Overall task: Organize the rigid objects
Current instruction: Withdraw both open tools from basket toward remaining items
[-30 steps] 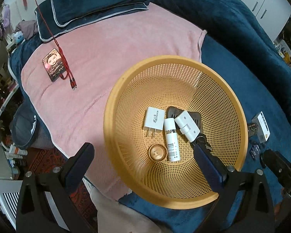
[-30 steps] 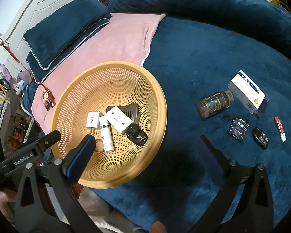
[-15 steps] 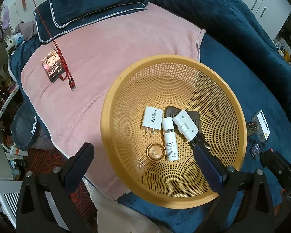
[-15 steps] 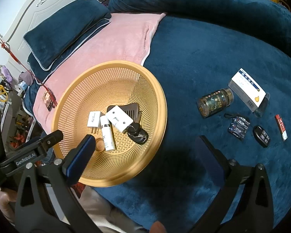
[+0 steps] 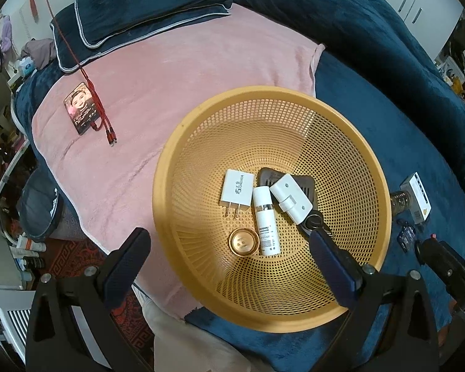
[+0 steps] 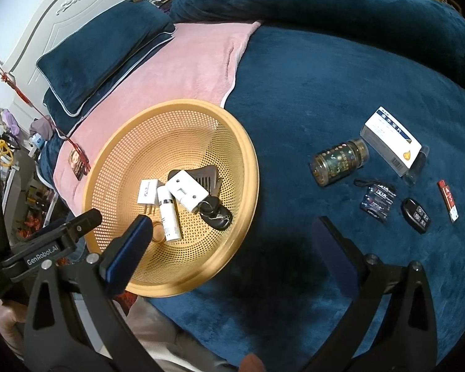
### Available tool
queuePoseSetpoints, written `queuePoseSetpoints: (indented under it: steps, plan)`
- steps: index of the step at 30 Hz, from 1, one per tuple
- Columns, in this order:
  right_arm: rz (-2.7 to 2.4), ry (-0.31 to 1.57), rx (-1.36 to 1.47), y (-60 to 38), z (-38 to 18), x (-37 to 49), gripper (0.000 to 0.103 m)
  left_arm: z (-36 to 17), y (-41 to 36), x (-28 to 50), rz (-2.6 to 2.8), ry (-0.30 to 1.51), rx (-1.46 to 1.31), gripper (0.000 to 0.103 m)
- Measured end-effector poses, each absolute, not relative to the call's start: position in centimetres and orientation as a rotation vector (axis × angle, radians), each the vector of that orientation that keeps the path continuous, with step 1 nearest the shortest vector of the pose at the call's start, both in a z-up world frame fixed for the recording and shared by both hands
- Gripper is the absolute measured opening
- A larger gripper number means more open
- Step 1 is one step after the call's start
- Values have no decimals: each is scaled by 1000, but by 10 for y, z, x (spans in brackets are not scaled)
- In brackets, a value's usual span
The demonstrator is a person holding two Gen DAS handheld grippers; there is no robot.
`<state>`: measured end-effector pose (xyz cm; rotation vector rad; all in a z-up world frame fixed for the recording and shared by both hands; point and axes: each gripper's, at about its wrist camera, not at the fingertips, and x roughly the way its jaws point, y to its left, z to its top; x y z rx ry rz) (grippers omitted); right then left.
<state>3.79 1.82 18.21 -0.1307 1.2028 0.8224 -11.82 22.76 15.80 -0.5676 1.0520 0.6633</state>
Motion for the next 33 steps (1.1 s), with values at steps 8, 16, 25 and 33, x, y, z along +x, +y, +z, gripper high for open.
queuePoseSetpoints:
  steps: [8,16,25,33]
  plan:
    - [807,1209,-118,6,180,44,103,159,217,-108,642,1063,-548,102]
    - [773,1216,-102,-16,179,55,103,162,200,-92,611,1071,-522,102]
    - [731,1215,-75,-44,180,69,103,166,174,-70,571,1079,-482,102]
    - [694,1224,-46,-69,176,81,103,168,154,-50,541,1092,-450,102]
